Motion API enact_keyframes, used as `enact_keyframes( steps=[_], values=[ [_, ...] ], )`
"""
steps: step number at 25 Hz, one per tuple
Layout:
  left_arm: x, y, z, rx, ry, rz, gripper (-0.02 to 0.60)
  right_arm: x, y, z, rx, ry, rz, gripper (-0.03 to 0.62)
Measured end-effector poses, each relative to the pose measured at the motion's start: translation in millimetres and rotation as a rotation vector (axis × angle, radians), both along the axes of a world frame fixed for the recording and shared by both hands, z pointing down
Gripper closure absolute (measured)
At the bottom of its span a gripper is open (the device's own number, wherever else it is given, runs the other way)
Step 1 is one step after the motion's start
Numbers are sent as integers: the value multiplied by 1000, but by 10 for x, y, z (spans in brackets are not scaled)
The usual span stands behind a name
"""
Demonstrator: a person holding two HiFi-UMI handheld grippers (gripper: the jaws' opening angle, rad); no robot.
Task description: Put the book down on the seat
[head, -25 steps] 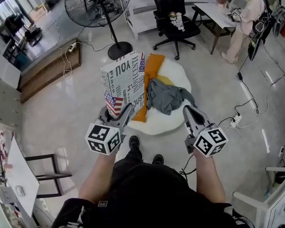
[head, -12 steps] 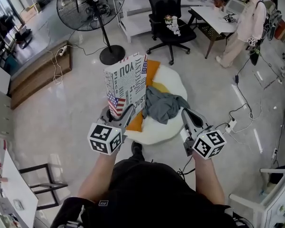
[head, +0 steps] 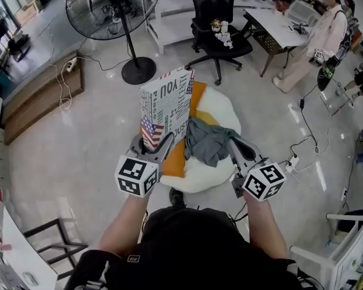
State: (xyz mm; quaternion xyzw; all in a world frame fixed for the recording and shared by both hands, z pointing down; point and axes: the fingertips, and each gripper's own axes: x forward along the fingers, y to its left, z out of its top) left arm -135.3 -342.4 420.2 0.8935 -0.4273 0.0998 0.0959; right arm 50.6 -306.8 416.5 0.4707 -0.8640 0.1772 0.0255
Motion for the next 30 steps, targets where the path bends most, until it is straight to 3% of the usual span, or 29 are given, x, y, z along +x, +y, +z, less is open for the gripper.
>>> enact_keyframes(
  steps=[4, 15, 30],
  values=[
    [-212, -375, 25, -18, 15, 29, 417, -282, -297, -55, -9, 37, 14, 579],
    [-95, -673, 317, -83, 21, 59, 417, -53, -531, 253, -78, 14, 85, 579],
    [796, -1065, 1027, -242, -3, 127, 417, 542, -865, 955, -208, -9, 87, 579]
  ],
)
